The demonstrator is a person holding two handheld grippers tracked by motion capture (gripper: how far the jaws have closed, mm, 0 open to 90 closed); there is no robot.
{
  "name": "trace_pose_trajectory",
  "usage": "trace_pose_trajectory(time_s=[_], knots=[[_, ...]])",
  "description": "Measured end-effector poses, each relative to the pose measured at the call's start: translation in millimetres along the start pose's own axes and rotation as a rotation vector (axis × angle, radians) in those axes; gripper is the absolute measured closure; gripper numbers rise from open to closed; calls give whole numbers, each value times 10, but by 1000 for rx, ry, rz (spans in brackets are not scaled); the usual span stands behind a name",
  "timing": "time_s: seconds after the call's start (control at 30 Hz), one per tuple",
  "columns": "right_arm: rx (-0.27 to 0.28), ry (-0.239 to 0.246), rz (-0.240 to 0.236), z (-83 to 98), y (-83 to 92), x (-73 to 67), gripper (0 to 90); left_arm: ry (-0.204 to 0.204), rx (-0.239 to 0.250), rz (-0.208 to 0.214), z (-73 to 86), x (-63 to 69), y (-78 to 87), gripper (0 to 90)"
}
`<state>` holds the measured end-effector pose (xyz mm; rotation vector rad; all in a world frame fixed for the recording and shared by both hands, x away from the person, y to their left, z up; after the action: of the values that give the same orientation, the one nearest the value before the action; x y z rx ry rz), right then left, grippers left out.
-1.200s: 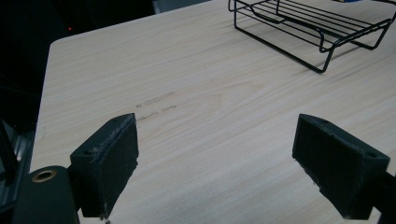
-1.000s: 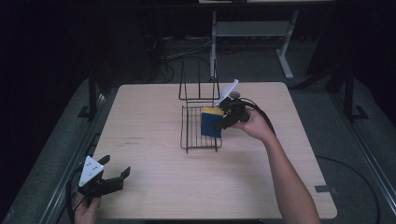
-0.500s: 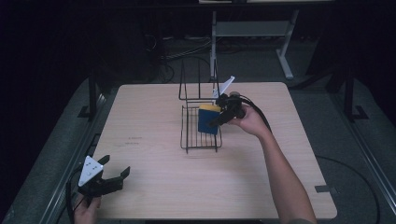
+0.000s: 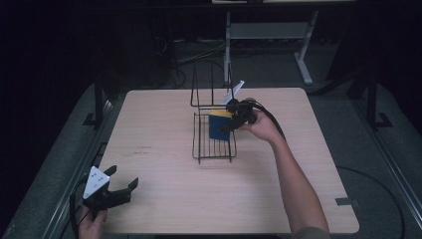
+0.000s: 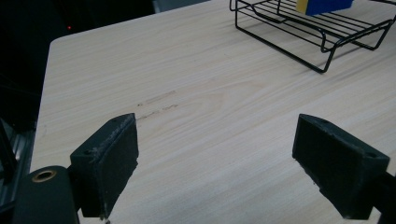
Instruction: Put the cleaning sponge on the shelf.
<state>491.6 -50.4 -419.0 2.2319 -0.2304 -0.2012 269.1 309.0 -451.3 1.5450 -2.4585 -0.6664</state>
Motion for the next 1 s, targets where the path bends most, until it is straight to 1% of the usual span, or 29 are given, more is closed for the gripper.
trace_pose_trajectory(time_s=[0.07, 0.13, 0.17, 0.27, 0.33, 0.37, 0.5, 0.53, 0.63, 0.73, 0.93, 1.0], knots=[[-3, -12, 0, 18, -21, 14, 567, 1, -2, -1, 5, -7, 0, 139], [-15, -22, -12, 48, -49, 25, 567, 2, -5, 1, 6, 1, -5, 139], [-20, -16, -13, 55, -63, 28, 567, 1, -5, 3, 5, 7, -8, 139], [-11, -23, -14, 51, -58, 34, 566, -1, -6, 2, 4, 18, -7, 139], [-14, -25, -16, 54, -64, 35, 566, 1, -5, 3, 3, 17, -6, 139], [-15, -15, -17, 57, -71, 40, 566, 2, -4, 4, 4, 13, -7, 139], [-16, -22, -19, 58, -67, 34, 564, 2, -4, 2, 5, 8, -2, 139], [-14, -18, -19, 57, -70, 35, 563, 1, -3, 1, 4, 6, 1, 139], [-14, -17, -18, 57, -76, 38, 542, 5, -1, 1, 3, 6, 1, 139], [-21, -26, -19, 66, -79, 42, 519, 6, -1, 1, 1, 8, -2, 139], [-18, -29, -21, 61, -75, 36, 526, 2, -5, 2, 0, 12, 0, 139], [-17, -33, -19, 61, -64, 34, 522, 2, 2, -1, -3, 8, -1, 139]])
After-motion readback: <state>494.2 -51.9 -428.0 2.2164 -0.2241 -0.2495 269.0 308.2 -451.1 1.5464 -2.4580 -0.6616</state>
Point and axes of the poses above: each handheld gripper's, and its own axes: y roughly backward along the jaws, z roughly out of its underside, x roughly to its right, the point moved 5 cm from there along -y, roughly forward along the jaws
